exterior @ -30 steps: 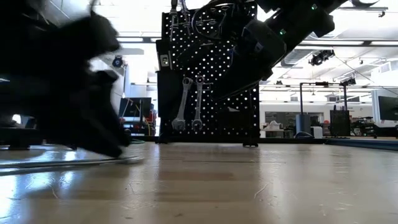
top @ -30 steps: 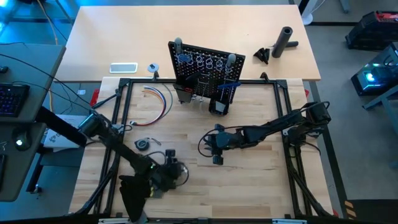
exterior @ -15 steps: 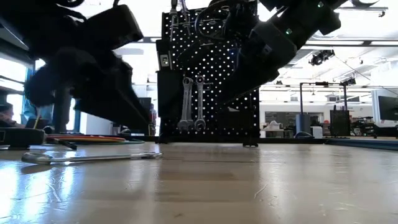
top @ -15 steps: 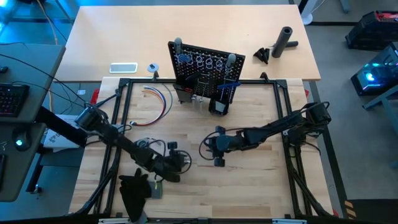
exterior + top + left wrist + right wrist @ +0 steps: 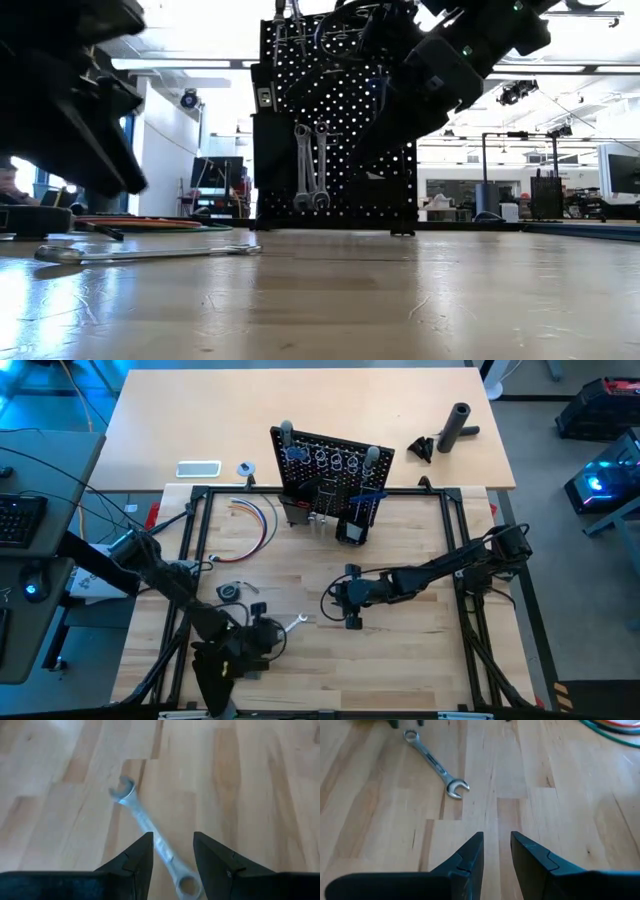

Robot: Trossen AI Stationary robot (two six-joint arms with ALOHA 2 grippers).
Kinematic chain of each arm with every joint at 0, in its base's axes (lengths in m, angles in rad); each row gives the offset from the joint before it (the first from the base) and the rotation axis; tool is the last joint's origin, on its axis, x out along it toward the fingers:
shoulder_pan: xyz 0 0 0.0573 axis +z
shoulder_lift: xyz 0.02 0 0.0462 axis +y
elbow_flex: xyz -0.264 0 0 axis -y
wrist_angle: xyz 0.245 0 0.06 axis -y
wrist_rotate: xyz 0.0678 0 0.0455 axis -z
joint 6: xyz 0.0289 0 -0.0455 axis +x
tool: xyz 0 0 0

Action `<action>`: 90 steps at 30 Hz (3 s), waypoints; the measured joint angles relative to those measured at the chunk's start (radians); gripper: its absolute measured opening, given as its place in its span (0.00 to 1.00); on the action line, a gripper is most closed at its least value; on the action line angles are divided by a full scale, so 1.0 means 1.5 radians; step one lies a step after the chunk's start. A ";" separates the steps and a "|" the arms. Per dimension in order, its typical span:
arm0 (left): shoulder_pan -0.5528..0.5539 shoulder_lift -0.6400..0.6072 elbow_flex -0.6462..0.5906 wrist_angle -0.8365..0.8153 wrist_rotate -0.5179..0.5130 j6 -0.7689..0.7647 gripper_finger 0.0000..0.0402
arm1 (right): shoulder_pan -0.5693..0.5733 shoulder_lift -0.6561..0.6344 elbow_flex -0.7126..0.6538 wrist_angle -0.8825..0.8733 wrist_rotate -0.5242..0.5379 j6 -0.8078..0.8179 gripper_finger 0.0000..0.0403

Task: Hang tools onto peg board
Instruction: Hang the wrench on the black pegboard

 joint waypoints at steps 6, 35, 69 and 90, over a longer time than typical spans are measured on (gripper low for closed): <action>-0.034 -0.032 0.000 -0.119 0.007 -0.075 0.33 | 0.000 0.000 0.000 0.018 0.000 -0.001 0.23; -0.024 0.011 -0.001 -0.059 0.089 -0.020 0.00 | 0.000 0.000 0.000 0.022 0.014 0.000 0.23; 0.079 0.049 -0.001 0.006 0.146 0.179 0.00 | 0.014 0.126 0.000 0.251 -0.079 -0.175 0.39; 0.149 0.063 0.000 0.069 0.176 0.299 0.00 | -0.046 0.181 0.000 0.291 -0.183 -0.162 0.47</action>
